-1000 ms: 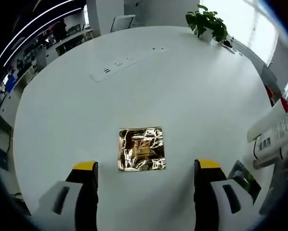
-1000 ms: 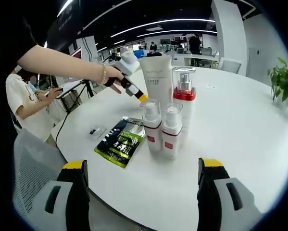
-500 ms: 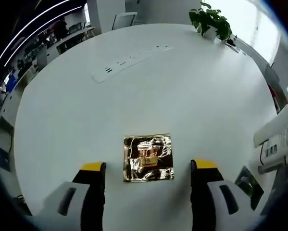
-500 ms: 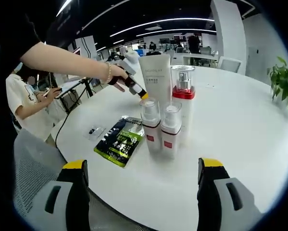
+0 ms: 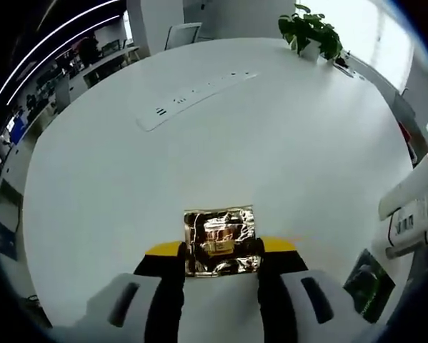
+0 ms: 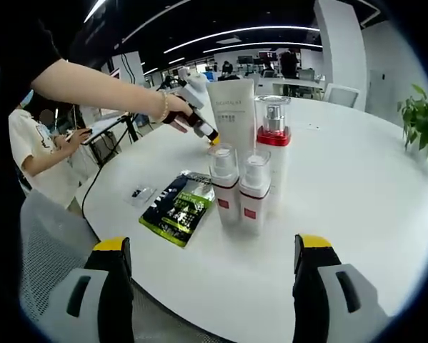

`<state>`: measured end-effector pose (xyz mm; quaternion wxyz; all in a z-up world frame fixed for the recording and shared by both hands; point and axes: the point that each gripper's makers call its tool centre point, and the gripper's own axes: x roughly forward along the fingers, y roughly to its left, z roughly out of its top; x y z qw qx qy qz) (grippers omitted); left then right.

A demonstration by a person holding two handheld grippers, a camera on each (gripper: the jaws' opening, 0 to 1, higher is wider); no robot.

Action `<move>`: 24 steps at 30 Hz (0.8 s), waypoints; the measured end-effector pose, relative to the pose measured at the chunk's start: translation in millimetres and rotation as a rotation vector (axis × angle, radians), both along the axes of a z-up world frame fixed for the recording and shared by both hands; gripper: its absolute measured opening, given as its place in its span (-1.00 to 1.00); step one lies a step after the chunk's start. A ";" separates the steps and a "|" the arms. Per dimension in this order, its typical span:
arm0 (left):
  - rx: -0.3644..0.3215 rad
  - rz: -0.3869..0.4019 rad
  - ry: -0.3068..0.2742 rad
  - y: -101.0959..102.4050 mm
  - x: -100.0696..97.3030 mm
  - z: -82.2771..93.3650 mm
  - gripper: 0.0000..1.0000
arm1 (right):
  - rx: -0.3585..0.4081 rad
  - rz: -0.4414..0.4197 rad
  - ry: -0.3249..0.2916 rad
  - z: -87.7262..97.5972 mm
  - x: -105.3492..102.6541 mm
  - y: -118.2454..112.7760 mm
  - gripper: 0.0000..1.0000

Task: Arrange the skincare products in the storage area until every visible bottle or jar stands upright without overlapping.

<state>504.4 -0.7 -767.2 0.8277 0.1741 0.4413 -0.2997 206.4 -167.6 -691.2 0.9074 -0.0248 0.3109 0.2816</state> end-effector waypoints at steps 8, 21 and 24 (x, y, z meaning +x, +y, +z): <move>-0.019 0.014 -0.014 0.5 -0.3 3.5 -0.31 | 0.002 -0.001 -0.003 0.7 0.4 -0.2 0.89; -0.077 0.011 -0.052 -1.8 -20.5 27.4 -0.32 | 0.008 0.010 -0.013 2.6 0.2 2.0 0.89; -0.085 0.011 -0.059 1.1 -27.6 34.5 -0.32 | 0.006 0.013 -0.017 3.6 0.1 2.8 0.89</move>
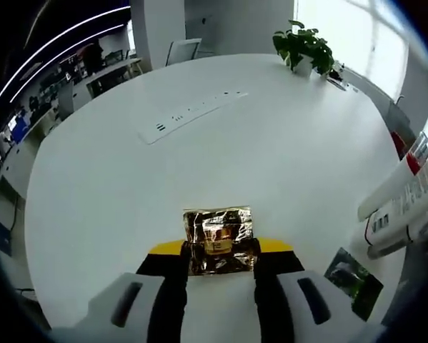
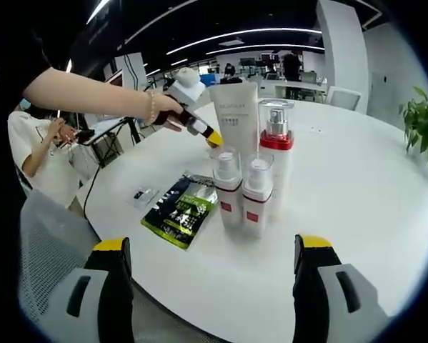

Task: Arrange the skincare products in the storage area until every visible bottle or jar stands upright without overlapping.

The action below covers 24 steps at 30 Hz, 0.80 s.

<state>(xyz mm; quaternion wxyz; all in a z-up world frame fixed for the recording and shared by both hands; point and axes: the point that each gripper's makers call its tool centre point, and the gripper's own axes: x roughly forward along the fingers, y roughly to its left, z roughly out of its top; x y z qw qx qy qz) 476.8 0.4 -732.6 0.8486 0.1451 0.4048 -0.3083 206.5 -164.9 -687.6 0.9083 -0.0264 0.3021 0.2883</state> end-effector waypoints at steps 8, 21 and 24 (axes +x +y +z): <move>-0.034 0.011 -0.029 10.6 -10.9 14.8 -0.33 | 0.008 0.009 -0.016 3.3 0.1 2.0 0.87; -0.075 0.002 -0.118 13.2 -45.0 58.8 -0.33 | 0.160 -0.007 -0.053 25.2 2.8 6.0 0.66; -0.088 -0.007 -0.139 12.2 -59.4 70.8 -0.33 | 0.216 -0.024 -0.067 36.4 4.3 10.6 0.65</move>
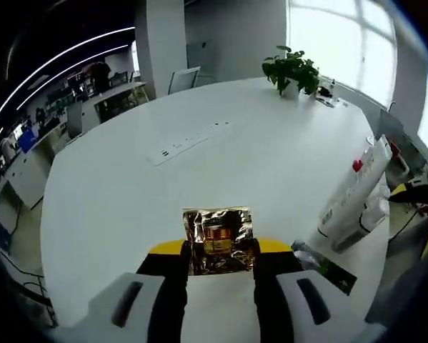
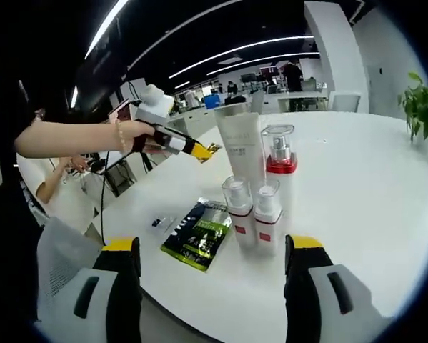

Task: Arrange the skincare products in the storage area until every visible bottle or jar stands upright without overlapping.

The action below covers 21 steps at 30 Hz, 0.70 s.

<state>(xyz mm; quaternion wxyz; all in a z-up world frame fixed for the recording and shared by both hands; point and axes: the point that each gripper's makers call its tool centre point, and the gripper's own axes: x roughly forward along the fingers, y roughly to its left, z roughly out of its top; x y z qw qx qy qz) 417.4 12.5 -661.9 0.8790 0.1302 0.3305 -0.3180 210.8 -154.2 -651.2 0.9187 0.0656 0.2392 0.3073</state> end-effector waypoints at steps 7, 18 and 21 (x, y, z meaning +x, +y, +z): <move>-0.013 -0.017 -0.052 -1.0 -30.4 20.0 -0.33 | 0.026 0.073 -0.047 23.6 -3.0 27.7 0.59; -0.039 -0.020 -0.128 -1.0 -78.1 49.2 -0.33 | 0.209 0.058 -0.106 70.8 14.5 49.5 0.27; -0.063 -0.015 -0.142 0.9 -84.5 55.6 -0.33 | 0.224 0.068 -0.111 76.8 15.6 54.7 0.18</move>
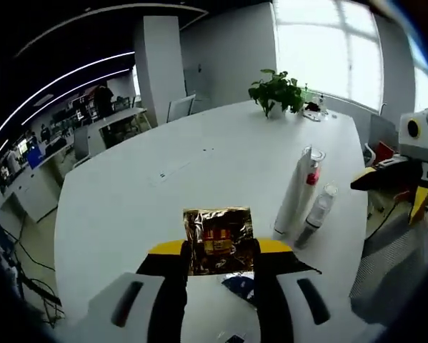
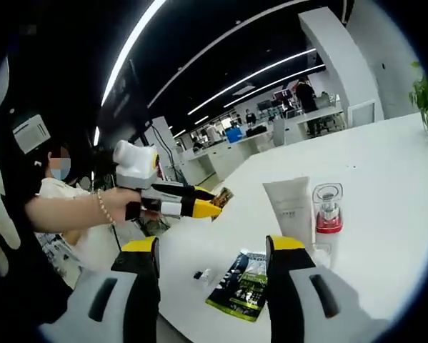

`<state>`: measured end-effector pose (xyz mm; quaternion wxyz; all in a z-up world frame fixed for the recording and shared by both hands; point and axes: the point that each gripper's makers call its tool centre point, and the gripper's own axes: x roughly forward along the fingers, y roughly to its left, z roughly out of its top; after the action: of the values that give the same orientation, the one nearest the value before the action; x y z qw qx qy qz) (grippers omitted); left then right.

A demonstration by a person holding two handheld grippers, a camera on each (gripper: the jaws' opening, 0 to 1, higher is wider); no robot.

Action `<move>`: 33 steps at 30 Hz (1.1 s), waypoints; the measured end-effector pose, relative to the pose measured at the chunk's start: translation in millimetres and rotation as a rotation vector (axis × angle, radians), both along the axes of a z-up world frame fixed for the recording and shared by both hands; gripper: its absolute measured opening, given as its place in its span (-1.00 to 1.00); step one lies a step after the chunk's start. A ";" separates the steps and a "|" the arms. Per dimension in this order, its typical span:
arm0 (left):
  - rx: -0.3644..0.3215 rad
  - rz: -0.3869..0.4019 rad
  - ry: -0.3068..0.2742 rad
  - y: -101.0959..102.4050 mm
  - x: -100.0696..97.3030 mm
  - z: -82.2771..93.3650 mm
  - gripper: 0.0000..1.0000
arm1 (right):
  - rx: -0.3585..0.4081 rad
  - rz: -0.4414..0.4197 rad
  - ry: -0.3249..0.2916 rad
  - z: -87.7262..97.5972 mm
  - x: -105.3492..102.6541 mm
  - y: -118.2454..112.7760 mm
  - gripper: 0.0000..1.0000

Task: Arrange the skincare products in the storage area until every visible bottle or jar stands upright without overlapping.

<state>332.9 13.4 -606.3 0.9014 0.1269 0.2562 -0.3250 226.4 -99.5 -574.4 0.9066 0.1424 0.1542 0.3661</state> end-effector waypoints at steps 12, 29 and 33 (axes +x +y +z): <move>-0.048 -0.002 -0.051 -3.0 -46.3 29.7 -0.32 | 0.172 0.006 -0.012 32.0 4.4 21.2 -0.21; -0.019 -0.036 -0.162 -14.5 -87.0 63.1 -0.31 | 0.339 0.023 0.097 40.3 15.7 53.1 -0.42; -0.014 -0.039 -0.171 -17.1 -92.1 65.2 -0.31 | 0.366 0.029 0.120 40.7 17.6 55.8 -0.53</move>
<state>240.8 -3.6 -541.1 0.9143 0.1532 0.1735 -0.3324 244.0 -43.7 -533.6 0.8494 0.3242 0.1408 0.3919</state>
